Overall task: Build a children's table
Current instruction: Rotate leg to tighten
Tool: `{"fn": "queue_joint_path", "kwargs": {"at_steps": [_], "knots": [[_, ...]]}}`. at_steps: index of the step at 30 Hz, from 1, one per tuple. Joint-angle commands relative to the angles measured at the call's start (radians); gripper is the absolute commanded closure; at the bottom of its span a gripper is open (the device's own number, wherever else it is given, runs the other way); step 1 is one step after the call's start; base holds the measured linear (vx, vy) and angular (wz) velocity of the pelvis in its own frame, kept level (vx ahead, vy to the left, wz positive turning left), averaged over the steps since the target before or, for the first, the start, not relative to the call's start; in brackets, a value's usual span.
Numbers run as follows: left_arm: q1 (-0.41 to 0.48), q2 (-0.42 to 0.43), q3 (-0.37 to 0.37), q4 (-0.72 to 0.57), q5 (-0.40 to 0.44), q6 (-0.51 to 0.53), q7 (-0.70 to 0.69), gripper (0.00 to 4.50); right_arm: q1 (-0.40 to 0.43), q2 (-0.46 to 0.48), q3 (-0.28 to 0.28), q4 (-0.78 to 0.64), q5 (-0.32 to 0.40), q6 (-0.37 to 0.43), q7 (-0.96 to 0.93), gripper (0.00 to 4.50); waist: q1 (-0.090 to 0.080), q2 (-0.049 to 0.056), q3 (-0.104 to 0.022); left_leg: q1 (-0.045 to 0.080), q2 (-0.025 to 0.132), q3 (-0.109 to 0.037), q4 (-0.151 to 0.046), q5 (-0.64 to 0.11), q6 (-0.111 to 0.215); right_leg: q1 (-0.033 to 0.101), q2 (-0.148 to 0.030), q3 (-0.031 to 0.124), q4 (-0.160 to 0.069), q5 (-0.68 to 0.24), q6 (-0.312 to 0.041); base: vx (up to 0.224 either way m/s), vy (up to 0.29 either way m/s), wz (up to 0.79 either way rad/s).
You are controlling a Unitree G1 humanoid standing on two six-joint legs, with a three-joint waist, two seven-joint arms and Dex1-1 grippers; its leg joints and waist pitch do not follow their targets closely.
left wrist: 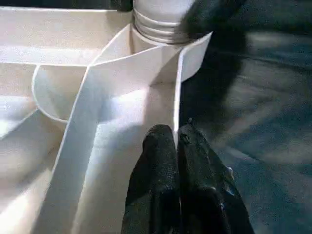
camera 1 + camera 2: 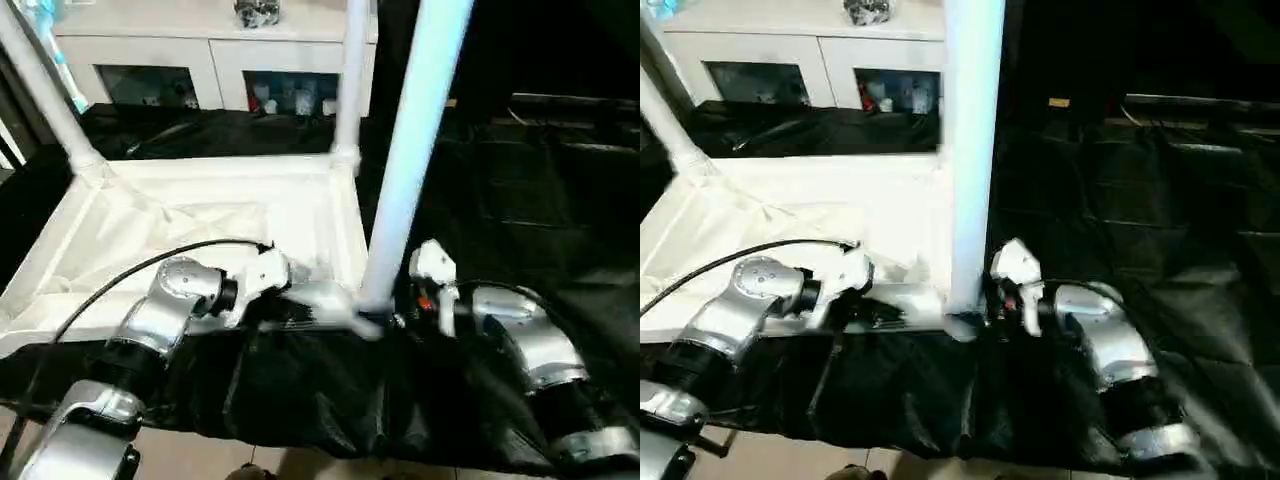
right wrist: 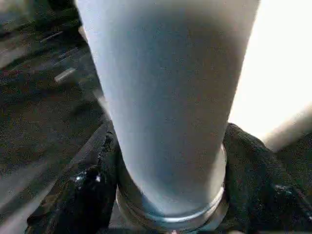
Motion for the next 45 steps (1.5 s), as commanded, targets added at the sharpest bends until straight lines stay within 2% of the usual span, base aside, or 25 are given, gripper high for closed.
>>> {"fn": "queue_joint_path", "kwargs": {"at_steps": [1, 2, 3, 4, 6, 7, 11, 13, 15, 18, 22, 25, 29, 31, 33, 36, 40, 44, 45], "knots": [[-0.035, -0.061, 0.012, -0.002, 0.01, 0.026, 0.144, 4.5, -0.022, 0.083, 0.032, -0.003, 0.021, -0.018, -0.071, 1.84, -0.005, -0.004, -0.058, 0.023, 0.027, -0.011, -0.073, -0.353, -0.01, 0.039, -0.049, 0.032, -0.083, -0.397, -0.194, 0.0, 0.0, 0.0], [-0.036, -0.073, 0.012, -0.001, 0.016, 0.034, 0.167, 4.5, -0.024, 0.102, 0.021, 0.005, 0.023, -0.012, -0.107, 1.84, -0.008, -0.003, -0.056, 0.023, 0.028, -0.01, -0.074, -0.359, -0.012, 0.036, -0.047, 0.033, -0.086, -0.402, -0.188, 0.0, 0.0, 0.0], [-0.038, -0.128, 0.004, -0.005, 0.042, 0.065, 0.259, 4.5, -0.034, 0.179, 0.008, 0.035, 0.001, -0.024, -0.24, 1.84, -0.013, -0.001, -0.058, 0.023, 0.029, -0.011, -0.075, -0.36, -0.02, 0.034, -0.046, 0.035, -0.084, -0.383, -0.188, 0.0, 0.0, 0.0], [-0.037, -0.151, 0.0, -0.012, 0.048, 0.08, 0.288, 4.5, -0.038, 0.206, 0.006, 0.047, -0.013, -0.018, -0.294, 1.84, -0.018, -0.002, -0.058, 0.024, 0.026, -0.012, -0.075, -0.369, -0.021, 0.034, -0.045, 0.032, -0.086, -0.382, -0.189, 0.0, 0.0, 0.0], [-0.037, -0.151, 0.0, -0.012, 0.048, 0.08, 0.288, 4.5, -0.038, 0.206, 0.006, 0.047, -0.013, -0.018, -0.294, 1.84, -0.021, -0.003, -0.058, 0.022, 0.023, -0.012, -0.074, -0.372, -0.013, 0.036, -0.043, 0.032, -0.087, -0.386, -0.181, 0.0, 0.0, 0.0], [-0.041, -0.19, -0.002, -0.018, 0.056, 0.101, 0.339, 4.5, -0.043, 0.242, 0.011, 0.064, -0.035, -0.013, -0.361, 1.84, -0.022, -0.003, -0.058, 0.022, 0.024, -0.01, -0.073, -0.37, -0.006, 0.033, -0.044, 0.034, -0.089, -0.384, -0.18, 0.0, 0.0, 0.0], [-0.054, -0.239, -0.019, -0.015, 0.08, 0.106, 0.394, 4.5, -0.056, 0.269, 0.026, 0.1, -0.102, -0.024, -0.473, 1.84, -0.024, -0.001, -0.057, 0.018, 0.023, -0.011, -0.075, -0.36, -0.003, 0.034, -0.041, 0.032, -0.09, -0.381, -0.172, 0.0, 0.0, 0.0], [-0.059, -0.252, -0.021, -0.012, 0.084, 0.105, 0.407, 4.5, -0.059, 0.273, 0.017, 0.109, -0.105, -0.031, -0.485, 1.28, -0.022, -0.004, -0.059, 0.021, 0.023, -0.012, -0.074, -0.364, 0.001, 0.035, -0.043, 0.033, -0.091, -0.379, -0.169, 0.0, 0.0, 0.0], [-0.056, -0.255, -0.024, -0.021, 0.087, 0.102, 0.401, 4.5, -0.058, 0.273, 0.002, 0.108, -0.089, -0.031, -0.47, 1.28, -0.022, -0.003, -0.06, 0.017, 0.023, -0.011, -0.074, -0.352, 0.009, 0.037, -0.042, 0.034, -0.09, -0.352, -0.172, 0.0, 0.0, 0.0], [-0.049, -0.246, -0.023, -0.033, 0.082, 0.098, 0.382, 4.5, -0.057, 0.251, 0.004, 0.102, -0.091, -0.029, -0.446, 0.87, -0.021, -0.002, -0.061, 0.016, 0.023, -0.01, -0.074, -0.341, 0.015, 0.038, -0.041, 0.034, -0.086, -0.313, -0.183, 0.0, 0.0, 0.0], [-0.015, -0.198, -0.021, -0.083, 0.041, 0.068, 0.27, 4.5, -0.062, 0.165, 0.012, 0.101, -0.121, -0.08, -0.411, 0.87, -0.019, -0.003, -0.062, 0.014, 0.024, -0.011, -0.073, -0.332, 0.02, 0.043, -0.044, 0.033, -0.084, -0.305, -0.188, 0.0, 0.0, 0.0], [-0.007, -0.174, -0.017, -0.093, 0.031, 0.059, 0.234, 4.5, -0.072, 0.133, 0.005, 0.111, -0.124, -0.071, -0.397, 0.87, -0.021, -0.004, -0.063, 0.011, 0.022, -0.009, -0.07, -0.309, 0.029, 0.045, -0.043, 0.034, -0.08, -0.271, -0.2, 0.0, 0.0, 0.0], [0.005, -0.099, 0.005, -0.102, -0.007, 0.032, 0.118, 4.5, -0.065, 0.053, -0.01, 0.07, -0.048, -0.04, -0.201, 0.87, -0.018, -0.003, -0.067, 0.01, 0.024, -0.006, -0.064, -0.262, 0.063, 0.05, -0.042, 0.034, -0.071, -0.196, -0.23, 0.0, 0.0, 0.0], [0.005, -0.066, 0.007, -0.102, -0.019, 0.022, 0.066, 4.5, -0.046, 0.017, 0.004, 0.019, 0.001, 0.012, -0.071, 0.87, -0.015, -0.001, -0.067, 0.01, 0.024, -0.006, -0.062, -0.235, 0.076, 0.054, -0.039, 0.032, -0.064, -0.145, -0.248, 0.0, 0.0, 0.0], [0.007, -0.043, 0.007, -0.104, -0.029, 0.016, 0.026, 4.5, -0.033, -0.012, 0.027, -0.009, 0.018, 0.03, 0.004, 0.87, -0.006, 0.002, -0.067, 0.012, 0.03, -0.003, -0.06, -0.219, 0.089, 0.052, -0.038, 0.031, -0.059, -0.115, -0.263, 0.0, 0.0, 0.0], [0.009, -0.012, 0.004, -0.105, -0.043, 0.014, -0.028, 4.5, -0.02, -0.053, 0.065, -0.039, 0.033, 0.05, 0.104, 0.87, 0.001, 0.002, -0.066, 0.014, 0.031, -0.002, -0.06, -0.232, 0.082, 0.05, -0.039, 0.03, -0.058, -0.131, -0.269, 0.0, 0.0, 0.0], [0.005, 0.037, -0.011, -0.098, -0.052, 0.001, -0.11, 4.5, -0.016, -0.122, 0.13, -0.045, 0.013, 0.034, 0.249, 0.87, 0.009, -0.001, -0.063, 0.018, 0.032, -0.002, -0.063, -0.28, 0.056, 0.047, -0.043, 0.033, -0.065, -0.218, -0.253, 0.0, 0.0, 0.0], [0.002, 0.046, -0.015, -0.09, -0.057, -0.005, -0.132, 4.5, -0.017, -0.133, 0.139, -0.049, 0.011, 0.03, 0.276, 0.87, 0.01, -0.001, -0.061, 0.02, 0.033, -0.002, -0.065, -0.291, 0.043, 0.044, -0.044, 0.035, -0.066, -0.237, -0.248, 0.0, 0.0, 0.0], [0.002, 0.049, -0.018, -0.088, -0.059, -0.006, -0.143, 4.5, -0.02, -0.132, 0.142, -0.049, 0.011, 0.027, 0.281, 0.87, 0.01, -0.005, -0.061, 0.018, 0.032, -0.003, -0.065, -0.283, 0.043, 0.046, -0.044, 0.034, -0.066, -0.238, -0.247, 0.0, 0.0, 0.0]]}}
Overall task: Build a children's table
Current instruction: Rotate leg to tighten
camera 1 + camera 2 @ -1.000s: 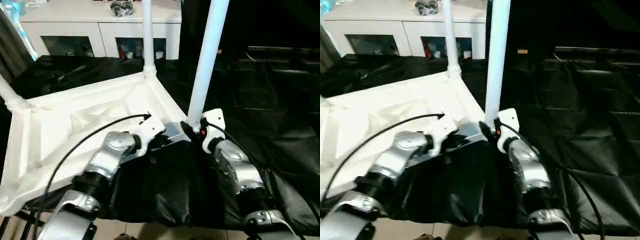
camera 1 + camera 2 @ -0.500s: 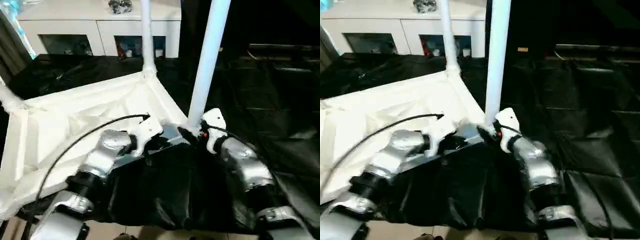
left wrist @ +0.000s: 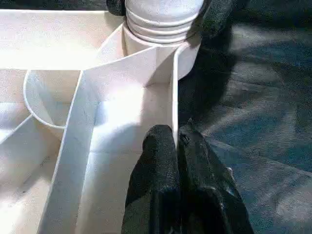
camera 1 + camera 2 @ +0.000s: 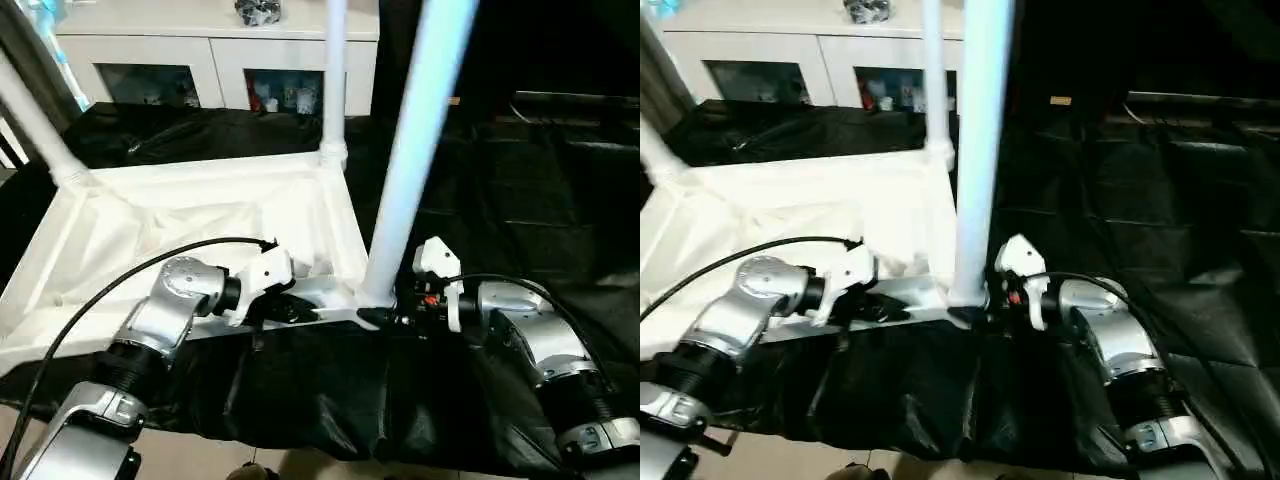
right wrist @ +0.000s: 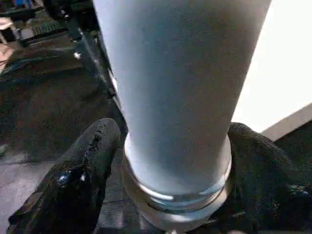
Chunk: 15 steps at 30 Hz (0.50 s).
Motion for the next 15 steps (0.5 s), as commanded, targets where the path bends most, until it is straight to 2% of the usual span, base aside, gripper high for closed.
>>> {"fn": "queue_joint_path", "kwargs": {"at_steps": [1, 2, 3, 4, 5, 7, 11, 15], "knots": [[-0.02, -0.005, -0.001, -0.026, -0.024, -0.022, -0.017, 4.5, 0.004, 0.009, 0.059, -0.018, -0.006, -0.005, 0.041, 0.87, 0.002, -0.009, -0.066, 0.021, 0.032, -0.002, -0.066, -0.279, 0.043, 0.045, -0.044, 0.035, -0.066, -0.232, -0.248, 0.0, 0.0, 0.0], [-0.019, -0.005, -0.001, -0.028, -0.024, -0.021, -0.021, 4.5, -0.001, 0.012, 0.062, -0.012, -0.009, -0.015, 0.039, 0.87, 0.001, -0.013, -0.066, 0.02, 0.032, -0.002, -0.066, -0.272, 0.043, 0.046, -0.044, 0.034, -0.066, -0.23, -0.247, 0.0, 0.0, 0.0], [-0.018, -0.006, -0.001, -0.03, -0.024, -0.02, -0.022, 4.5, -0.004, 0.015, 0.064, -0.007, -0.012, -0.022, 0.036, 0.87, 0.0, -0.011, -0.066, 0.02, 0.032, -0.003, -0.065, -0.267, 0.043, 0.046, -0.044, 0.034, -0.064, -0.225, -0.248, 0.0, 0.0, 0.0], [-0.017, -0.006, -0.001, -0.03, -0.025, -0.02, -0.023, 4.5, -0.006, 0.016, 0.064, -0.004, -0.012, -0.025, 0.035, 1.13, 0.0, -0.011, -0.067, 0.02, 0.032, -0.002, -0.065, -0.263, 0.044, 0.046, -0.044, 0.034, -0.064, -0.22, -0.248, 0.0, 0.0, 0.0], [-0.017, -0.006, -0.003, -0.031, -0.027, -0.02, -0.022, 4.5, -0.008, 0.018, 0.065, -0.001, -0.013, -0.032, 0.035, 1.13, 0.0, -0.015, -0.067, 0.019, 0.031, -0.002, -0.064, -0.256, 0.047, 0.046, -0.044, 0.034, -0.064, -0.214, -0.25, 0.0, 0.0, 0.0], [-0.017, -0.006, -0.006, -0.029, -0.028, -0.021, -0.019, 4.5, -0.01, 0.02, 0.065, 0.001, -0.012, -0.036, 0.039, 1.21, 0.002, -0.012, -0.068, 0.019, 0.032, -0.002, -0.063, -0.245, 0.05, 0.046, -0.045, 0.034, -0.062, -0.205, -0.254, 0.0, 0.0, 0.0], [-0.014, -0.008, -0.006, -0.029, -0.027, -0.023, -0.015, 4.5, -0.002, 0.019, 0.068, -0.005, -0.015, -0.039, 0.044, 1.6, 0.006, -0.013, -0.069, 0.019, 0.031, -0.001, -0.061, -0.229, 0.059, 0.047, -0.043, 0.034, -0.058, -0.177, -0.259, 0.0, 0.0, 0.0], [-0.012, -0.007, -0.005, -0.028, -0.025, -0.023, -0.014, 4.5, 0.01, 0.019, 0.069, -0.015, -0.012, -0.04, 0.04, 1.74, 0.007, -0.012, -0.069, 0.02, 0.031, -0.001, -0.061, -0.235, 0.057, 0.047, -0.044, 0.034, -0.06, -0.196, -0.253, 0.0, 0.0, 0.0]]}}
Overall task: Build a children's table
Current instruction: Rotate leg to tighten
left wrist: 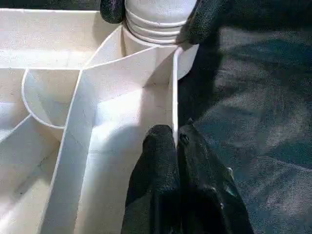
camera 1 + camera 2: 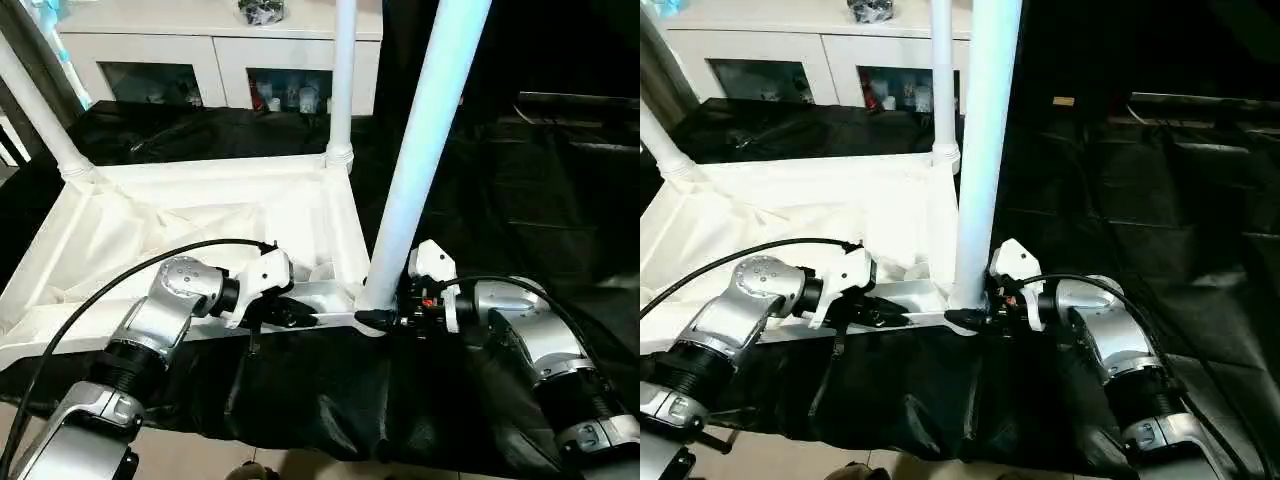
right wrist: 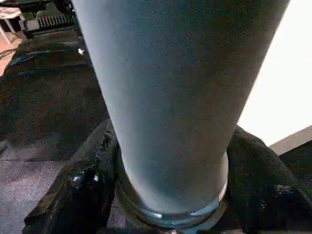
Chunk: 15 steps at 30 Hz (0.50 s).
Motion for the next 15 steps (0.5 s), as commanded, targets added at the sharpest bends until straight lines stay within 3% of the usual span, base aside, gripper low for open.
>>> {"fn": "queue_joint_path", "kwargs": {"at_steps": [1, 4, 6, 10, 12, 14, 15], "knots": [[-0.012, -0.01, 0.002, -0.028, -0.014, -0.018, 0.009, 4.5, 0.019, 0.012, 0.045, -0.02, 0.0, -0.006, 0.034, 1.76, 0.0, -0.012, -0.069, 0.02, 0.031, -0.001, -0.061, -0.233, 0.056, 0.047, -0.044, 0.034, -0.06, -0.193, -0.253, 0.0, 0.0, 0.0], [-0.016, -0.02, 0.003, -0.016, -0.001, -0.025, 0.05, 4.5, 0.036, 0.026, 0.029, -0.031, 0.007, -0.01, -0.002, 1.77, 0.001, -0.011, -0.069, 0.02, 0.031, -0.001, -0.061, -0.232, 0.056, 0.047, -0.043, 0.034, -0.06, -0.187, -0.252, 0.0, 0.0, 0.0], [-0.028, -0.051, 0.003, 0.007, 0.034, -0.025, 0.147, 4.5, 0.049, 0.063, 0.001, -0.028, -0.003, -0.014, -0.104, 1.78, 0.0, -0.011, -0.068, 0.02, 0.031, -0.001, -0.062, -0.238, 0.054, 0.045, -0.044, 0.036, -0.063, -0.195, -0.251, 0.0, 0.0, 0.0], [-0.044, -0.127, 0.004, 0.028, 0.077, 0.021, 0.305, 4.5, 0.042, 0.151, -0.049, 0.044, -0.052, -0.036, -0.354, 1.78, -0.01, -0.011, -0.061, 0.03, 0.027, -0.007, -0.07, -0.328, 0.002, 0.038, -0.047, 0.034, -0.082, -0.366, -0.2, 0.0, 0.0, 0.0], [-0.05, -0.191, 0.005, 0.027, 0.084, 0.055, 0.386, 4.5, 0.03, 0.217, -0.075, 0.083, -0.073, -0.041, -0.505, 1.78, -0.018, -0.012, -0.057, 0.028, 0.026, -0.009, -0.073, -0.354, -0.011, 0.035, -0.047, 0.033, -0.087, -0.419, -0.18, 0.0, 0.0, 0.0], [-0.053, -0.209, 0.004, 0.029, 0.089, 0.062, 0.412, 4.5, 0.026, 0.237, -0.081, 0.091, -0.073, -0.031, -0.539, 1.78, -0.022, -0.013, -0.059, 0.029, 0.024, -0.011, -0.072, -0.371, -0.01, 0.034, -0.047, 0.032, -0.092, -0.443, -0.164, 0.0, 0.0, 0.0], [-0.056, -0.244, -0.003, 0.028, 0.093, 0.076, 0.442, 4.5, 0.013, 0.275, -0.078, 0.112, -0.1, -0.024, -0.624, 1.78, -0.026, -0.008, -0.057, 0.028, 0.024, -0.011, -0.074, -0.379, -0.01, 0.032, -0.044, 0.033, -0.094, -0.435, -0.161, 0.0, 0.0, 0.0]]}}
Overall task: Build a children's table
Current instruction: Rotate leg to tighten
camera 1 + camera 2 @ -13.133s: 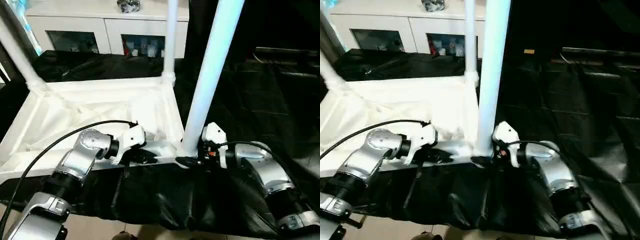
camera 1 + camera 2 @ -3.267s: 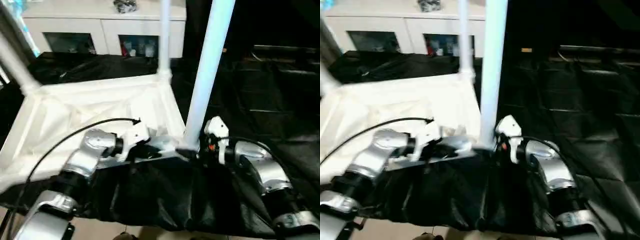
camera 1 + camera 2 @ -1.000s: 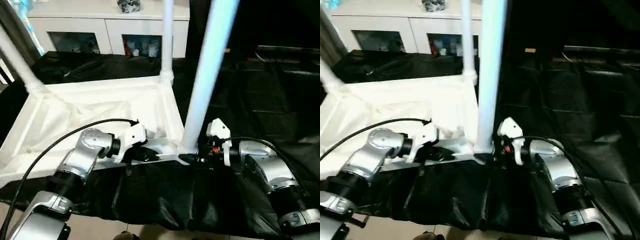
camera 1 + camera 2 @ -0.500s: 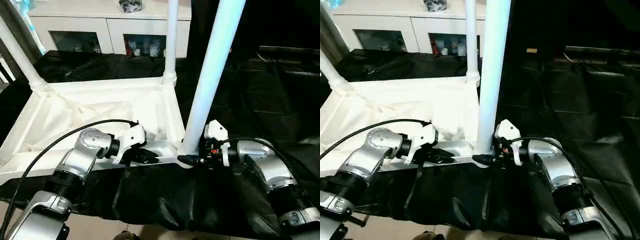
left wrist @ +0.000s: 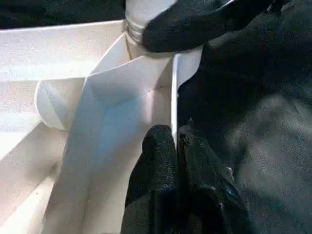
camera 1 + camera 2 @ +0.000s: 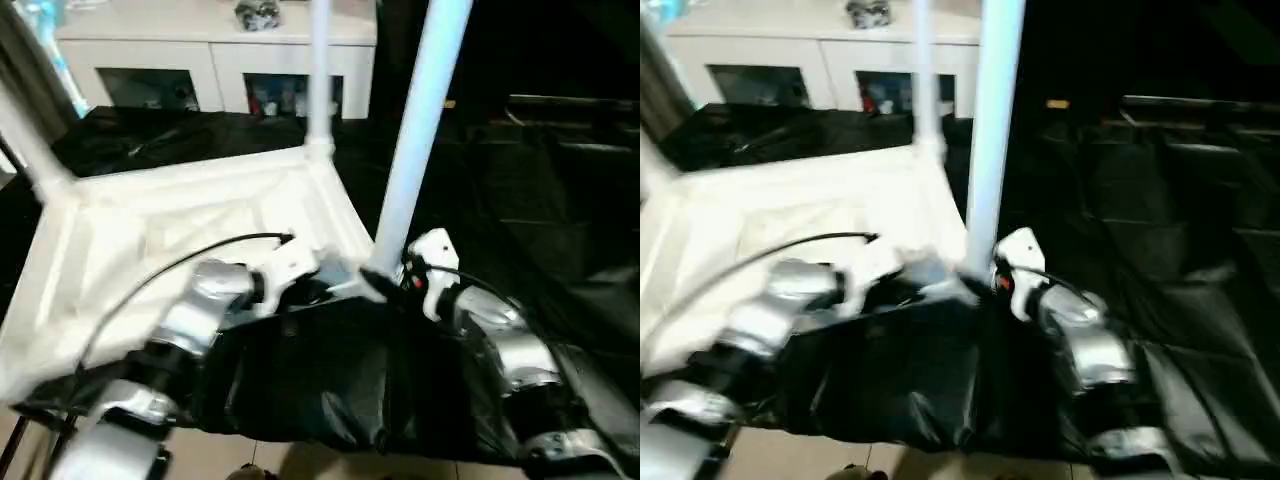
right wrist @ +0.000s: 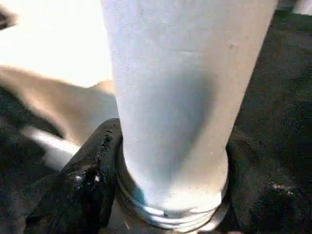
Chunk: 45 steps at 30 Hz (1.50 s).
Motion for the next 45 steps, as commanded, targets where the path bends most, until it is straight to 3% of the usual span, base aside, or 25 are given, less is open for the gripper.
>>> {"fn": "queue_joint_path", "kwargs": {"at_steps": [1, 5, 7, 8, 11, 12, 13, 15, 22, 27, 30, 31, 34, 36, 45], "knots": [[-0.038, -0.079, -0.02, -0.003, -0.001, 0.011, 0.08, 4.5, -0.019, 0.083, 0.078, 0.038, -0.052, 0.015, -0.077, 1.78, -0.007, -0.01, -0.058, 0.022, 0.025, -0.012, -0.076, -0.379, -0.01, 0.03, -0.043, 0.03, -0.092, -0.428, -0.164, 0.0, 0.0, 0.0], [-0.053, -0.142, -0.044, 0.009, 0.028, 0.011, 0.136, 4.5, -0.057, 0.162, 0.094, 0.084, -0.099, -0.015, -0.198, 1.78, -0.016, -0.011, -0.058, 0.021, 0.021, -0.012, -0.074, -0.383, -0.002, 0.027, -0.044, 0.03, -0.097, -0.451, -0.153, 0.0, 0.0, 0.0], [-0.057, -0.148, -0.05, 0.01, 0.031, 0.003, 0.134, 4.5, -0.065, 0.176, 0.084, 0.091, -0.084, -0.026, -0.192, 1.78, -0.018, -0.009, -0.059, 0.02, 0.021, -0.013, -0.074, -0.378, 0.002, 0.029, -0.044, 0.028, -0.097, -0.449, -0.151, 0.0, 0.0, 0.0], [-0.057, -0.143, -0.052, 0.006, 0.03, 0.0, 0.131, 4.5, -0.068, 0.175, 0.069, 0.09, -0.071, -0.024, -0.193, 1.23, -0.016, -0.009, -0.06, 0.018, 0.021, -0.013, -0.073, -0.371, 0.008, 0.03, -0.044, 0.029, -0.097, -0.434, -0.15, 0.0, 0.0, 0.0], [-0.051, -0.127, -0.051, -0.006, 0.023, -0.015, 0.107, 4.5, -0.072, 0.156, 0.053, 0.09, -0.065, -0.025, -0.193, 1.09, -0.014, -0.007, -0.063, 0.015, 0.024, -0.012, -0.075, -0.348, 0.016, 0.033, -0.042, 0.031, -0.089, -0.36, -0.17, 0.0, 0.0, 0.0], [-0.048, -0.121, -0.049, -0.011, 0.021, -0.016, 0.1, 4.5, -0.073, 0.149, 0.05, 0.091, -0.065, -0.027, -0.194, 0.76, -0.014, -0.008, -0.062, 0.015, 0.025, -0.011, -0.075, -0.344, 0.019, 0.033, -0.041, 0.031, -0.087, -0.339, -0.179, 0.0, 0.0, 0.0], [-0.035, -0.097, -0.044, -0.028, 0.009, -0.028, 0.064, 4.5, -0.073, 0.118, 0.04, 0.091, -0.061, -0.041, -0.178, 0.76, -0.013, -0.008, -0.063, 0.016, 0.025, -0.011, -0.075, -0.342, 0.02, 0.034, -0.042, 0.031, -0.085, -0.33, -0.185, 0.0, 0.0, 0.0], [-0.017, -0.067, -0.038, -0.05, -0.007, -0.031, 0.017, 4.5, -0.068, 0.075, 0.038, 0.084, -0.054, -0.064, -0.122, 0.66, -0.012, -0.008, -0.065, 0.014, 0.025, -0.011, -0.073, -0.333, 0.024, 0.039, -0.043, 0.031, -0.083, -0.314, -0.19, 0.0, 0.0, 0.0], [0.011, 0.005, -0.015, -0.088, -0.061, -0.042, -0.117, 4.5, -0.023, -0.038, 0.076, 0.0, 0.011, -0.078, 0.182, 0.66, -0.003, -0.006, -0.071, 0.009, 0.029, -0.005, -0.062, -0.221, 0.086, 0.049, -0.041, 0.031, -0.061, -0.127, -0.252, 0.0, 0.0, 0.0], [0.007, 0.078, -0.007, -0.071, -0.078, -0.065, -0.208, 4.5, 0.0, -0.134, 0.122, -0.064, 0.065, -0.051, 0.417, 0.66, 0.002, -0.004, -0.07, 0.011, 0.031, -0.003, -0.061, -0.233, 0.096, 0.048, -0.038, 0.028, -0.059, -0.131, -0.269, 0.0, 0.0, 0.0], [-0.001, 0.114, -0.005, -0.052, -0.076, -0.082, -0.247, 4.5, -0.008, -0.162, 0.137, -0.064, 0.069, -0.051, 0.494, 0.66, 0.008, -0.006, -0.068, 0.015, 0.032, -0.004, -0.063, -0.266, 0.076, 0.046, -0.041, 0.029, -0.063, -0.189, -0.262, 0.0, 0.0, 0.0], [-0.003, 0.12, -0.004, -0.048, -0.076, -0.085, -0.254, 4.5, -0.01, -0.165, 0.139, -0.063, 0.069, -0.051, 0.504, 1.01, 0.01, -0.005, -0.066, 0.016, 0.033, -0.003, -0.065, -0.276, 0.066, 0.043, -0.041, 0.03, -0.065, -0.213, -0.256, 0.0, 0.0, 0.0], [-0.01, 0.155, -0.008, -0.034, -0.082, -0.095, -0.299, 4.5, -0.022, -0.18, 0.155, -0.066, 0.074, -0.051, 0.554, 1.06, 0.012, -0.007, -0.066, 0.015, 0.033, -0.004, -0.067, -0.275, 0.055, 0.045, -0.042, 0.031, -0.064, -0.215, -0.255, 0.0, 0.0, 0.0], [-0.013, 0.167, -0.011, -0.025, -0.081, -0.107, -0.311, 4.5, -0.028, -0.186, 0.162, -0.061, 0.068, -0.062, 0.564, 1.42, 0.012, -0.006, -0.066, 0.015, 0.033, -0.004, -0.066, -0.276, 0.054, 0.044, -0.042, 0.031, -0.063, -0.211, -0.254, 0.0, 0.0, 0.0], [-0.018, 0.177, -0.007, 0.002, -0.082, -0.128, -0.326, 4.5, -0.035, -0.185, 0.178, -0.049, 0.05, -0.087, 0.587, 1.83, 0.015, -0.008, -0.069, 0.014, 0.032, -0.003, -0.064, -0.245, 0.06, 0.046, -0.042, 0.031, -0.058, -0.182, -0.263, 0.0, 0.0, 0.0]]}}
